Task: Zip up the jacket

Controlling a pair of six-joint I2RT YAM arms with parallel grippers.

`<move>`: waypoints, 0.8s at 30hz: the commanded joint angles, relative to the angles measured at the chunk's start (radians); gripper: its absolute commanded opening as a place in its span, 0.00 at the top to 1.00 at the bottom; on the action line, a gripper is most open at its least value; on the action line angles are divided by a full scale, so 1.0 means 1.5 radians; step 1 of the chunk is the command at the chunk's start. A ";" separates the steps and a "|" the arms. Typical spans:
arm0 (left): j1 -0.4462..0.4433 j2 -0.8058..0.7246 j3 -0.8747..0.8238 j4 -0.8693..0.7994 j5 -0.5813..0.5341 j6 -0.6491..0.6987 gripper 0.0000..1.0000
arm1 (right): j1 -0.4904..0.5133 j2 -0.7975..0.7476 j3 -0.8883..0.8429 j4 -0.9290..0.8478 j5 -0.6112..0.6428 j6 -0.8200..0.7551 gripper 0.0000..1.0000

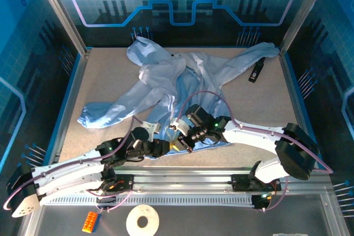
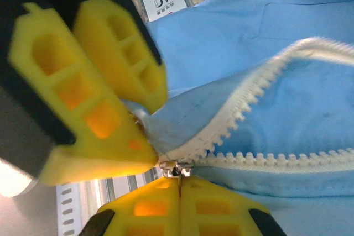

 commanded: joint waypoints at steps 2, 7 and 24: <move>-0.002 -0.020 0.012 -0.064 -0.009 0.030 1.00 | -0.013 -0.028 0.018 -0.019 0.000 0.009 1.00; -0.002 -0.024 0.025 -0.101 -0.004 0.053 1.00 | -0.014 -0.032 0.019 -0.033 0.002 0.009 1.00; -0.001 -0.017 0.054 -0.150 0.029 0.072 1.00 | -0.013 -0.068 0.012 -0.028 0.088 0.037 1.00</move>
